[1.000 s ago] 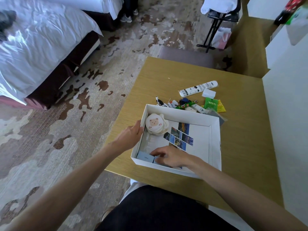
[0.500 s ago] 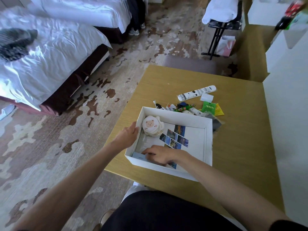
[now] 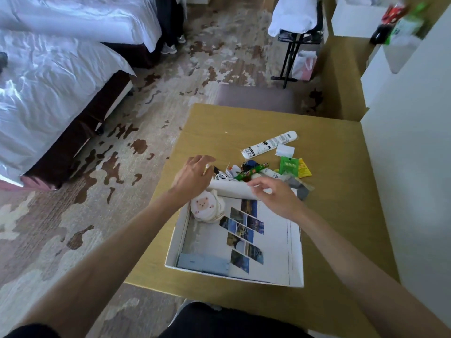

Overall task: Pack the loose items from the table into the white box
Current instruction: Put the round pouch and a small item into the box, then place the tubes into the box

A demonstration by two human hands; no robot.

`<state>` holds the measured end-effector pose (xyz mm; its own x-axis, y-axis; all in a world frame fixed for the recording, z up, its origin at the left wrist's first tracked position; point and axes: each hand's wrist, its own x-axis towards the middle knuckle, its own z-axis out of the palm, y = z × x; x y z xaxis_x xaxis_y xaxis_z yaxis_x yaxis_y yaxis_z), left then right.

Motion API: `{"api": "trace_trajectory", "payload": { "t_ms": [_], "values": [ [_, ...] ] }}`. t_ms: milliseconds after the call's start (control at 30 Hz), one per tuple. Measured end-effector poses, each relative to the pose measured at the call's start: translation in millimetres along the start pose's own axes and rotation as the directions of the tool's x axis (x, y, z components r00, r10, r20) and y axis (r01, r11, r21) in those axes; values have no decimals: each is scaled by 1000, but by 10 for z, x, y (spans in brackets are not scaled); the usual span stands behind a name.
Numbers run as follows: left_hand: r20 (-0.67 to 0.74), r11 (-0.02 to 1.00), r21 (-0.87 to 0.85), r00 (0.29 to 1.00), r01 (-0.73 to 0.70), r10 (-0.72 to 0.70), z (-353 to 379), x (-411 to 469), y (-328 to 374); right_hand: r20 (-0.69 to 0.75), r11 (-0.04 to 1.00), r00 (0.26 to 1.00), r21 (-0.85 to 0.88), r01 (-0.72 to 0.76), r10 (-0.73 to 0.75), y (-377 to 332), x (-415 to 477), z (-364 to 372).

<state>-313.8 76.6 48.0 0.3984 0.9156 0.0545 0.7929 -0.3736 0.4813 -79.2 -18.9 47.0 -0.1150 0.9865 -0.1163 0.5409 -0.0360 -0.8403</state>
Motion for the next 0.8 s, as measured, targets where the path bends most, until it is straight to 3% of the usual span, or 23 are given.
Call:
{"api": "trace_trajectory", "payload": {
  "t_ms": [200,400,567,700,800],
  "values": [
    [252,993,-92,964,-67,89,244,739,180,-169,991,976,11,-136,136,254,408,-377],
    [505,988,24,855,-150,118,689,1379,190,-147,927,927,-101,-360,344,722,857,-565],
    [487,968,155,868,-195,97,1090,1957,196,-251,844,854,-185,-504,455,1072,1220,-653],
    [461,963,209,886,-170,56,1352,2320,203,-385,802,837,-305,-514,389,1243,1525,-738],
    [490,952,246,871,-180,38,1525,2441,219,-363,750,858,-432,-501,364,1379,1736,-731]
  ]
}}
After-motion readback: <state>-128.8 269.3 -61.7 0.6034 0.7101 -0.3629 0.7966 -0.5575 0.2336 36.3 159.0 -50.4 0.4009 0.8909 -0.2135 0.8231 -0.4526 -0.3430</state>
